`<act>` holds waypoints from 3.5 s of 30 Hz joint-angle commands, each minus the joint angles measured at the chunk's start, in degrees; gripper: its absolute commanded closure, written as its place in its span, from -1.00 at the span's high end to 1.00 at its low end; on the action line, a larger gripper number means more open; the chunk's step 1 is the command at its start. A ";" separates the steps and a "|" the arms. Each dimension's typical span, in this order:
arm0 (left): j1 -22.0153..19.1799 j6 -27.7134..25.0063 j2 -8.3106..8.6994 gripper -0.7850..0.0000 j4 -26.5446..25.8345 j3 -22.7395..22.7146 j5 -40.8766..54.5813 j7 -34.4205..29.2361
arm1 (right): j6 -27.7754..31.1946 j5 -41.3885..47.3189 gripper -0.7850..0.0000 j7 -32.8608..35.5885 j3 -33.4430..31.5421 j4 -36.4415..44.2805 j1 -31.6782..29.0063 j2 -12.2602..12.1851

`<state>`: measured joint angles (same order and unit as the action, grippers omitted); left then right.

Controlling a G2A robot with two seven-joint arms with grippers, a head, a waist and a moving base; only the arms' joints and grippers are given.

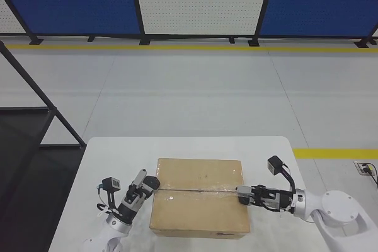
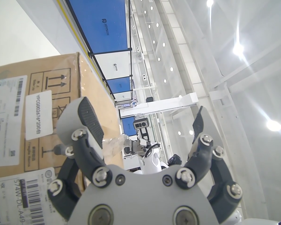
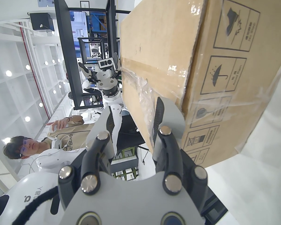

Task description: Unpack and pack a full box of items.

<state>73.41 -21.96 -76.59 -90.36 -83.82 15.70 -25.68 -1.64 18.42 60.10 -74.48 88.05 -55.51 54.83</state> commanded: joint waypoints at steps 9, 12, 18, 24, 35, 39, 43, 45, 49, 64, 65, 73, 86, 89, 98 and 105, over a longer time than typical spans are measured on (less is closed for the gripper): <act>0.08 -0.20 0.20 1.00 -0.01 0.31 -0.14 0.20 | -0.69 -0.41 -0.35 -1.52 -1.62 1.04 -1.56 -0.37; 0.13 -0.33 0.24 1.00 0.01 0.45 -0.16 0.33 | -0.71 -0.53 -0.77 -1.71 -1.77 1.37 -1.80 -0.42; 0.25 -0.42 0.36 1.00 -0.16 0.60 -0.30 0.47 | -0.57 -0.62 -1.00 -1.66 -1.90 1.98 -2.02 -0.50; 0.30 -0.49 0.45 1.00 -0.23 0.92 -0.47 0.66 | -0.58 -0.70 -1.00 -2.04 -1.21 2.60 -1.64 -0.40; 0.25 -0.63 0.65 1.00 -0.09 1.15 -0.47 0.70 | -0.60 -0.21 -1.00 -2.84 -0.53 2.90 -0.45 -0.21; 0.24 -0.71 0.72 1.00 -0.04 1.18 -0.39 0.71 | -0.98 -0.31 -1.00 -2.83 -0.53 2.86 -0.30 -0.23; 0.23 -0.78 0.79 1.00 -0.07 1.24 -0.19 0.68 | -1.25 -0.37 -1.00 -2.74 -0.67 2.47 -0.17 -0.28; 0.19 -0.76 0.82 1.00 -0.06 1.26 -0.09 0.65 | -1.47 -0.36 -1.00 -2.67 -0.80 2.22 -0.18 -0.32; 0.14 -0.72 0.89 1.00 -0.06 1.30 -0.03 0.68 | -1.87 -0.49 -1.00 -2.07 -0.99 1.70 -0.16 -0.42; -0.41 -0.36 1.10 1.00 0.29 1.77 -0.22 0.78 | -2.93 -1.17 1.00 -0.83 -0.91 0.57 0.13 -0.65; -0.43 -0.36 1.11 1.00 0.30 1.80 -0.21 0.80 | -2.93 -1.14 1.00 -0.78 -1.01 0.46 0.11 -0.68; -0.61 -0.24 1.19 1.00 0.33 2.20 -0.23 0.85 | -3.17 -1.21 1.00 -3.13 -3.74 0.01 -1.54 -1.15; -0.70 -0.47 1.31 1.00 0.86 2.63 0.00 1.07 | 2.93 5.87 1.00 -11.69 -8.24 7.95 -6.53 -0.92; -0.58 -0.68 1.33 1.00 0.91 2.72 0.05 1.16 | 2.93 5.87 1.00 -11.69 -8.24 7.95 -6.53 -0.92; 0.27 -0.93 1.49 1.00 -0.42 2.70 -0.29 1.20 | 5.31 8.43 1.00 -12.63 -7.43 9.31 -7.49 -0.55; 0.22 -0.53 1.56 1.00 -0.78 2.84 -0.68 1.65 | 3.89 9.52 1.00 -15.00 -1.12 12.22 -3.79 0.68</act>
<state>73.68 -22.54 -75.03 -91.12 -81.05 15.04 -24.10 2.99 28.06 45.36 -76.81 100.08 -60.11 55.33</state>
